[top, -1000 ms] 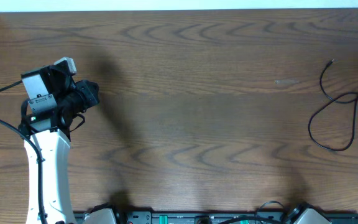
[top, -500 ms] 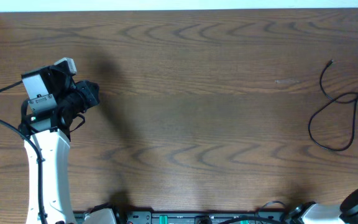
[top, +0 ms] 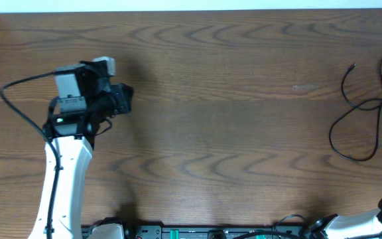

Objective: Untangle cables

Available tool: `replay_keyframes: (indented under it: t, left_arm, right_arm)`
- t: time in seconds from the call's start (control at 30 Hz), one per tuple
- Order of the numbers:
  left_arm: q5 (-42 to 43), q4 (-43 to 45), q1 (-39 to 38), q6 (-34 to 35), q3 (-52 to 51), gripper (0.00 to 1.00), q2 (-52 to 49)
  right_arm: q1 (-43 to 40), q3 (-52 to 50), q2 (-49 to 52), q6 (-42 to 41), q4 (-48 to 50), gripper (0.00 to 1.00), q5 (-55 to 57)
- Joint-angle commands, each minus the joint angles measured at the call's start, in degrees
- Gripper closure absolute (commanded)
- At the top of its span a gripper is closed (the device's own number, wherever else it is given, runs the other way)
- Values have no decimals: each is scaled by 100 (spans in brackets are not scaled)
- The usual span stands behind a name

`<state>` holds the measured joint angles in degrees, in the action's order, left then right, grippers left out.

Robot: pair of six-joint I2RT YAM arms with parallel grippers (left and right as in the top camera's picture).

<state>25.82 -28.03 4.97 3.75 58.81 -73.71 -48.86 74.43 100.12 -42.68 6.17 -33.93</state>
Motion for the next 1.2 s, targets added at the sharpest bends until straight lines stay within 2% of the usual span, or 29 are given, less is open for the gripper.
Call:
replay_keyframes:
  t: [0.0, 0.2, 0.33, 0.6, 0.73, 0.9, 1.1, 1.17]
  left_arm:
    - [42, 24, -199, -273, 44, 77, 50]
    - [48, 90, -345, -417, 46, 77, 52]
    - [44, 157, -345, -450, 68, 81, 164]
    - [-98, 146, -345, -525, 205, 81, 1019]
    - [-105, 131, -345, -525, 205, 81, 1622]
    - [-105, 127, -345, -525, 205, 81, 2184]
    - [-107, -181, -345, -608, 203, 81, 2304]
    - [-107, -306, -345, -634, 201, 81, 2260]
  right_arm:
    - [48, 105, 129, 442, -323, 1, -105]
    - [98, 107, 105, 1445, -1165, 1, -103]
    - [96, 107, -192, 1971, -1552, 1, -116]
    - [85, 107, -1694, 2245, -1814, 1, -168]
    - [153, 107, -2378, 2809, -2374, 1, -671]
    - [726, 105, -2686, 3849, -3943, 1, -769]
    - [1853, 74, -2262, 4944, -5388, 1, 393]
    - [2162, 74, -2004, 5012, -5578, 1, 719]
